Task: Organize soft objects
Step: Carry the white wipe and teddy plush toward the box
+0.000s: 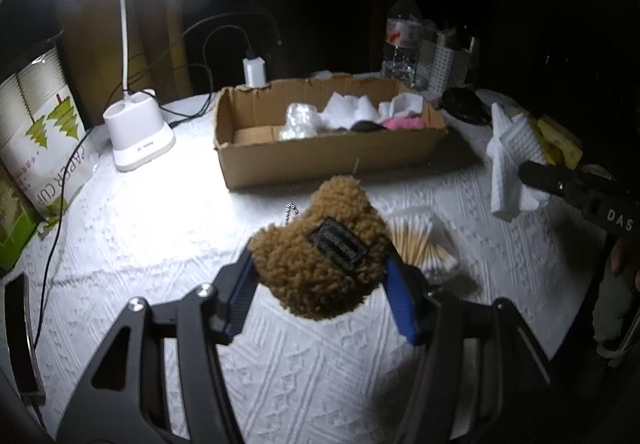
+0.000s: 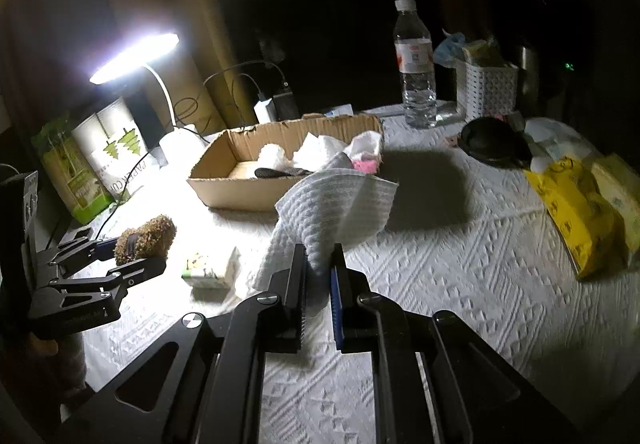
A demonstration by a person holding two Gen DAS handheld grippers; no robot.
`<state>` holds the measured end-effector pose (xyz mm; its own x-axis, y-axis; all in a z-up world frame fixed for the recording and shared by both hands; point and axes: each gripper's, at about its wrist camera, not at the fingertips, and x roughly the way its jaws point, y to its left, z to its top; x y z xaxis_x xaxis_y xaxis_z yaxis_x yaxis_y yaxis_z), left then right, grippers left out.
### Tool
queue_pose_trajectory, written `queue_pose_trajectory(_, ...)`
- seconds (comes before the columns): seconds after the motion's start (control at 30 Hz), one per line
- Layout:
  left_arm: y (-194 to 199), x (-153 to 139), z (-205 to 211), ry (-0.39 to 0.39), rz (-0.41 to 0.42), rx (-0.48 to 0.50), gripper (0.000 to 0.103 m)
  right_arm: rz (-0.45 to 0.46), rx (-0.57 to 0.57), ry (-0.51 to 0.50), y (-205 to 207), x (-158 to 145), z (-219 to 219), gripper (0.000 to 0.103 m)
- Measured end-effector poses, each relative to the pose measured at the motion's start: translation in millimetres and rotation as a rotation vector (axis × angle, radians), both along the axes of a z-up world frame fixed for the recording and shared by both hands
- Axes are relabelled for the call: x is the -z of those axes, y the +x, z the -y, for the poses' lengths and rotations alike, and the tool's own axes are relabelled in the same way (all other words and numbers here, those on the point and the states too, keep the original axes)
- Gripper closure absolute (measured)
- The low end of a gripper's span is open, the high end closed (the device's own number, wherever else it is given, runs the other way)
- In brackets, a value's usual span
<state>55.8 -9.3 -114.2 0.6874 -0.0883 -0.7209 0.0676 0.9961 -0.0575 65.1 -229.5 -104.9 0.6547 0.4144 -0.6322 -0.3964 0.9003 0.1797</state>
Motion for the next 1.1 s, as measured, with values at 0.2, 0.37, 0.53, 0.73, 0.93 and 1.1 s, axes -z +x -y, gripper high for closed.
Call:
queue_pose_trajectory(0.2, 11.1, -9.9, -10.4, -0.005, 0.025, 0.000, 0.044, 0.010, -0.013, -0.009, 10.4, -6.8, -13.1, 0.092)
queue_pose_trajectory(0.37, 23.2, -17.6, -17.9, 0.001, 0.045, 0.004, 0.044, 0.018, -0.022, -0.013, 21.5, -12.7, -23.7, 0.092)
queue_pose_trajectory(0.53, 34.0, -23.0, -23.8, 0.008, 0.062, 0.007, 0.044, 0.021, -0.034, -0.019, 31.5, -15.6, -33.6, 0.092)
queue_pose_trajectory(0.73, 50.7, -24.4, -31.8, 0.009, 0.075, 0.006, 0.044, 0.024, -0.054, -0.030, 44.9, -18.2, -47.2, 0.092)
queue_pose_trajectory(0.93, 74.0, -23.6, -41.5, 0.004, 0.080, -0.004, 0.044, 0.032, -0.071, -0.038, 58.8, -22.6, -60.1, 0.092)
queue_pose_trajectory(1.1, 94.2, -21.8, -45.5, 0.014, 0.085, -0.004, 0.044, 0.040, -0.082, -0.043, 68.0, -25.3, -68.3, 0.092)
